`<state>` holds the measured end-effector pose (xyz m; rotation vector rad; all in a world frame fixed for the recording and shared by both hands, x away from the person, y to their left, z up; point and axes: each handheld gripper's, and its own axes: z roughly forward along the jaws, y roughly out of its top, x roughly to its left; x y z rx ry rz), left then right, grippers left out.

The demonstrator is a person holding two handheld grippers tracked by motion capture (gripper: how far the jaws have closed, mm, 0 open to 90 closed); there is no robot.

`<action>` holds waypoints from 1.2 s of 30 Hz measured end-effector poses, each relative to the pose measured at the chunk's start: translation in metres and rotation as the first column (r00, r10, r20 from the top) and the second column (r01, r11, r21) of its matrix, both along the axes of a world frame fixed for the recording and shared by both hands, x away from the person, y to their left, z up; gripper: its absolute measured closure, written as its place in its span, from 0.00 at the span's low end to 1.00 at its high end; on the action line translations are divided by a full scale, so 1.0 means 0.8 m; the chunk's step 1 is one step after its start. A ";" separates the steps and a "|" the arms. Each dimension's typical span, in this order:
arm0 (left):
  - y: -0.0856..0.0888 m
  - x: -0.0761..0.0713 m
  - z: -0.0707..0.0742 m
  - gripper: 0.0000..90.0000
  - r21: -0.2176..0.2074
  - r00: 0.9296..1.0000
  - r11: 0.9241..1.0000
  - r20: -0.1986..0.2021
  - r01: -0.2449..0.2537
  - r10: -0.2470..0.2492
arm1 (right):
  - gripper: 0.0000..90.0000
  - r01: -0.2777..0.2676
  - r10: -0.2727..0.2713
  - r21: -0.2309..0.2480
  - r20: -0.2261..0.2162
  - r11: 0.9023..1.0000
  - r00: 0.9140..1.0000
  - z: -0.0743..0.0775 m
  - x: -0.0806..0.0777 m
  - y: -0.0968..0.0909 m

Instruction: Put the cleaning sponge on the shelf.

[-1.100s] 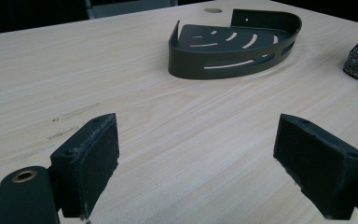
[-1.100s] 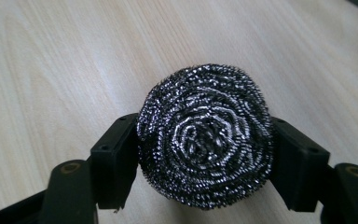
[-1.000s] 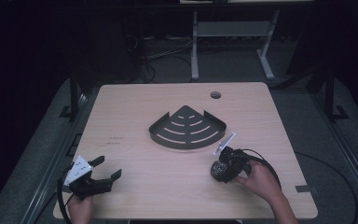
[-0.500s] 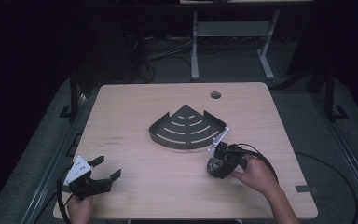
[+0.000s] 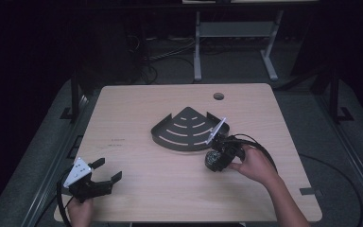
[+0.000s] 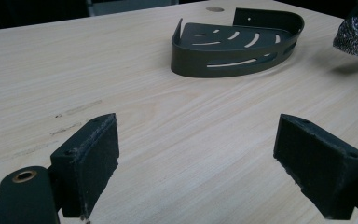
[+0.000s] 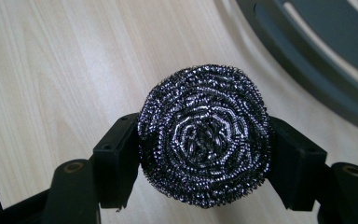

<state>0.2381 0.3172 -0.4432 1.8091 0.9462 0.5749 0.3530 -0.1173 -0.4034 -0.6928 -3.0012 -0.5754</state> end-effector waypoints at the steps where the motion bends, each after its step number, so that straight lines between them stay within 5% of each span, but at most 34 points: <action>1: 0.000 0.000 0.000 0.15 -0.003 1.000 1.000 -0.002 0.000 0.000 | 0.36 -0.003 0.003 -0.008 0.003 1.000 1.000 0.002 0.002 0.002; 18: 0.011 -0.001 0.001 0.15 -0.051 1.000 0.998 -0.001 -0.024 0.024 | 0.36 -0.027 0.028 -0.023 0.015 0.999 0.999 0.027 0.037 0.030; 36: 0.008 0.000 0.001 0.15 -0.033 1.000 0.999 0.003 -0.017 0.017 | 0.36 -0.009 0.009 -0.023 0.008 1.000 1.000 0.033 0.087 0.051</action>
